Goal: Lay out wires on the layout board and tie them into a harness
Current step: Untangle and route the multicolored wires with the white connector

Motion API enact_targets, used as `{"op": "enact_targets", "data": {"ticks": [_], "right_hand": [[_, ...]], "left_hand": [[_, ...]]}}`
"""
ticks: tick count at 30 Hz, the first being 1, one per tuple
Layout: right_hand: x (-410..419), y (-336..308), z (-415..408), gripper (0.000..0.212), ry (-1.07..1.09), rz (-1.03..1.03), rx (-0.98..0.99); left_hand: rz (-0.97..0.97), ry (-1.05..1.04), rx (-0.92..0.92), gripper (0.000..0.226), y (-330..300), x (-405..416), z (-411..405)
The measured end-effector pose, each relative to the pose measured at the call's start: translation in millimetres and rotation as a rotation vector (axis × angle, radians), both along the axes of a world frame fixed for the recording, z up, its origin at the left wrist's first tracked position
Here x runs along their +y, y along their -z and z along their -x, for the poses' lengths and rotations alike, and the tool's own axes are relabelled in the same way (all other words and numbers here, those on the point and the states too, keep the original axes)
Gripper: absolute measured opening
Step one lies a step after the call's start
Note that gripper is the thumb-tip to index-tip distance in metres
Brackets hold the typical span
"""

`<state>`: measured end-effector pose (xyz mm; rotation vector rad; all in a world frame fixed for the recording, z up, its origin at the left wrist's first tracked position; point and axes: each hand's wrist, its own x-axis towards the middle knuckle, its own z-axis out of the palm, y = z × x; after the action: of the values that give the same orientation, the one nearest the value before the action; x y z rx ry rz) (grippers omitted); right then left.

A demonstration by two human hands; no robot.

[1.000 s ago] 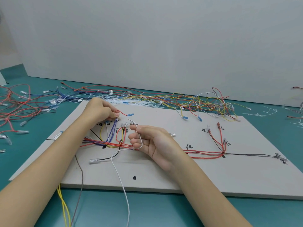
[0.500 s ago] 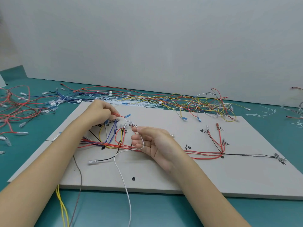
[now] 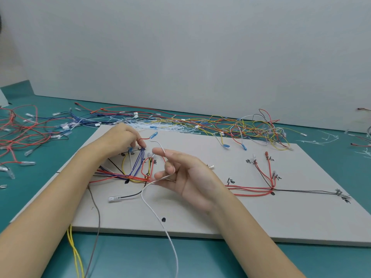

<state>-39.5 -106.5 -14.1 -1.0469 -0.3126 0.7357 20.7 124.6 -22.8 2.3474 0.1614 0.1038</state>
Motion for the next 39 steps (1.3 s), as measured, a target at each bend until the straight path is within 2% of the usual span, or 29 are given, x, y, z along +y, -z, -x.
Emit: {"op": "enact_targets", "data": {"ticks": [3,5,8,11,15,19,31,39], "right_hand": [[2,1,2,0.030,-0.034,0.008,-0.029],[2,3,4,0.030,-0.055,0.030,-0.047],[2,4,6,0.027,-0.068,0.056,-0.085],[4,4,8,0.027,-0.080,0.107,-0.151],[11,7,15,0.028,-0.120,0.183,-0.192],[15,7,23,0.030,-0.215,0.183,-0.174],[15,6,27,0.035,-0.246,0.174,-0.138],[13,6,24,0.034,-0.225,0.125,-0.091]], "left_hand": [[-0.115,-0.017,-0.005,0.032,-3,-3,0],[-0.072,-0.044,0.024,0.041,-6,-2,2],[0.001,-0.032,0.144,0.022,-6,9,5],[0.037,0.021,0.175,0.006,-9,13,12],[0.033,0.101,0.166,0.032,-9,17,16],[0.013,0.136,0.129,0.041,-8,18,17],[-0.007,0.133,0.136,0.030,-9,25,14],[0.008,0.179,0.215,0.041,-11,31,19]]}}
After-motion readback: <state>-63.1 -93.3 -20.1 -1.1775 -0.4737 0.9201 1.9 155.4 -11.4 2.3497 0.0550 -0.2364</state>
